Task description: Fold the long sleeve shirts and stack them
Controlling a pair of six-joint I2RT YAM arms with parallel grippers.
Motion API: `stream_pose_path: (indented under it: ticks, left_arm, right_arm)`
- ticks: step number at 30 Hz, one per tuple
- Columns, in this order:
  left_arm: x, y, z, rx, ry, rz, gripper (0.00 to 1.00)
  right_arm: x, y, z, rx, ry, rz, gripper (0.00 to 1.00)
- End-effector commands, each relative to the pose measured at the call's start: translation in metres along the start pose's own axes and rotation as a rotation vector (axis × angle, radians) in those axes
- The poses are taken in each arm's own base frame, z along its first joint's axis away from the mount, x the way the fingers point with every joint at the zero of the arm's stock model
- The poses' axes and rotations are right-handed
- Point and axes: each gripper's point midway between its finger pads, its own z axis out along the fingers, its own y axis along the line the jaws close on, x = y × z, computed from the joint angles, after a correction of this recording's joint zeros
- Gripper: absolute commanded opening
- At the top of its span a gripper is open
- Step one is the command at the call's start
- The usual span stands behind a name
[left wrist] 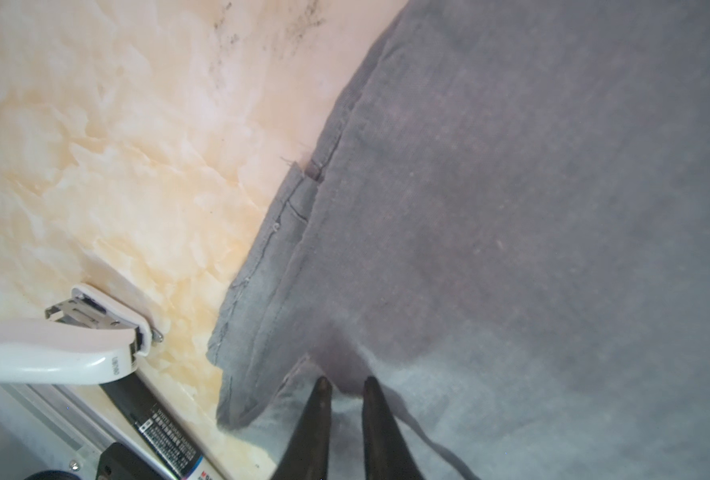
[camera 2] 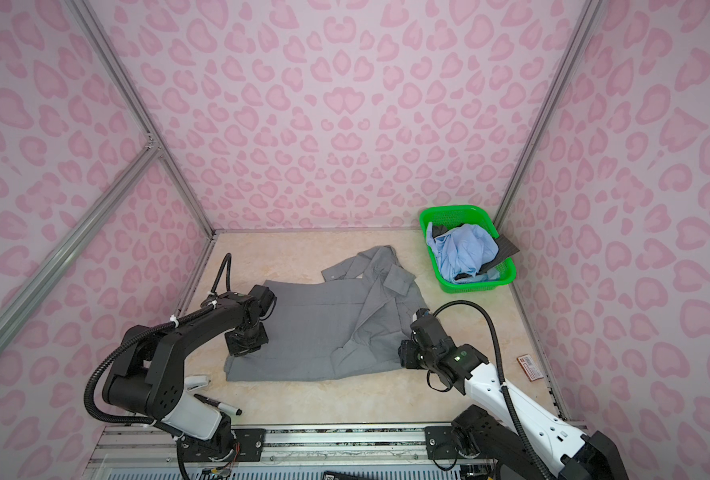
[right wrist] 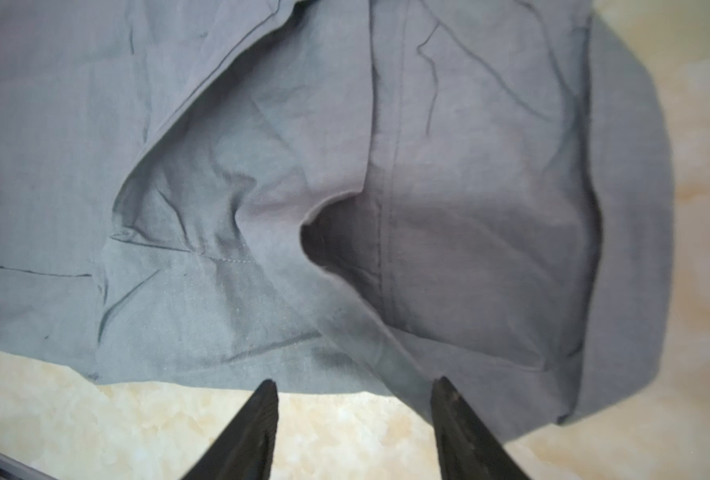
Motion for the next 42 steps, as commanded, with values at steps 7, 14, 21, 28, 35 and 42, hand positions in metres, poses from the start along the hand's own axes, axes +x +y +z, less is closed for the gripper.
stream_pose_path:
  ticks: [7,14,21,28,35,42]
  left_arm:
    - [0.000,0.000,0.003,-0.009,0.008,-0.007,0.19]
    - [-0.001,-0.003,0.004,-0.009,0.017,-0.007,0.19]
    - [-0.022,-0.025,-0.031,0.168,-0.048,-0.017,0.54]
    - [-0.035,-0.053,-0.042,0.297,-0.077,0.006,0.72]
    - [-0.035,-0.072,-0.008,0.238,0.013,0.021,0.71]
    - [-0.048,-0.092,0.010,0.191,0.060,0.030,0.71]
  right_arm:
    - [0.008,-0.059,0.020,0.191,0.075,0.185,0.00]
    - [0.003,-0.063,-0.002,0.114,-0.043,0.306,0.00]
    - [-0.028,-0.017,-0.028,-0.045,-0.101,0.154,0.27]
    - [-0.061,0.055,-0.006,-0.060,-0.036,-0.098,0.41]
    - [-0.071,0.067,0.053,-0.028,0.098,-0.055,0.41]
    - [-0.079,0.039,0.103,-0.012,0.144,0.069,0.40]
